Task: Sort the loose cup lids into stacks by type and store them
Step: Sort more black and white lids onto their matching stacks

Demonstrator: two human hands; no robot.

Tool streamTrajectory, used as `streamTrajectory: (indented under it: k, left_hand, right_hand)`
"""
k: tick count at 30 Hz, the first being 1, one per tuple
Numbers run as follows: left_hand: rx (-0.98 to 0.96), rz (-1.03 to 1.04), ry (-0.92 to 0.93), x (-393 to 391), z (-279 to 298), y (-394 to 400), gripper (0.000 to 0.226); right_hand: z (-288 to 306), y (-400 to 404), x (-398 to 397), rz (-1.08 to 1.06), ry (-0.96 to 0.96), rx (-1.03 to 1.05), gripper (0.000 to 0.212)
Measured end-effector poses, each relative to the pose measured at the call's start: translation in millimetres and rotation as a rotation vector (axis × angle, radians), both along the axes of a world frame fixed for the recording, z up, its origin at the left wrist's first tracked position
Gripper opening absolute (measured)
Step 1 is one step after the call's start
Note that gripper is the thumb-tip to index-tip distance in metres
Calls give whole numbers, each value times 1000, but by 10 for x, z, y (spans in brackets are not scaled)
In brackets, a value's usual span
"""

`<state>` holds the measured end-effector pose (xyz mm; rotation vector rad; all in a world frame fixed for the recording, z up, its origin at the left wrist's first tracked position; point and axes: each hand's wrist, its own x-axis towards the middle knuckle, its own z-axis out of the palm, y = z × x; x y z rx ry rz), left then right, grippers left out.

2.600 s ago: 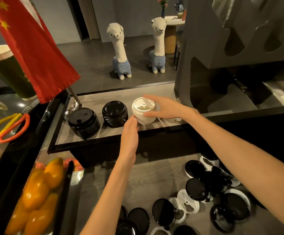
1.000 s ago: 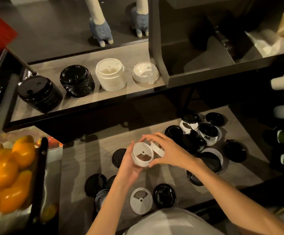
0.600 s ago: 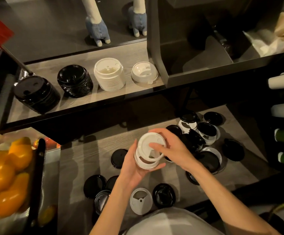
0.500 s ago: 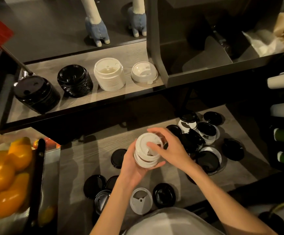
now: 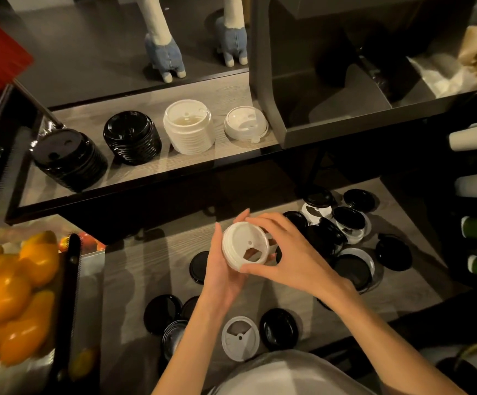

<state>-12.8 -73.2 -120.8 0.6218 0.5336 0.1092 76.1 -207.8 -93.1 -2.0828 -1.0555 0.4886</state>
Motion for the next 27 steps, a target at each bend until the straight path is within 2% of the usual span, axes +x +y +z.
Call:
streamTrajectory:
  k: [4,10,27]
  left_hand:
    - [83,76,6,4,-26,-24,55]
    - [70,113,13,15,4,-18,54]
    - [-98,32,-37,-43,95,210,60]
  right_hand:
    - [25,107,-77,-103,-60,15,84]
    - [-13,218,-160,-176,-162,30,87]
    - [32,341,-111,-45,-114,33,87]
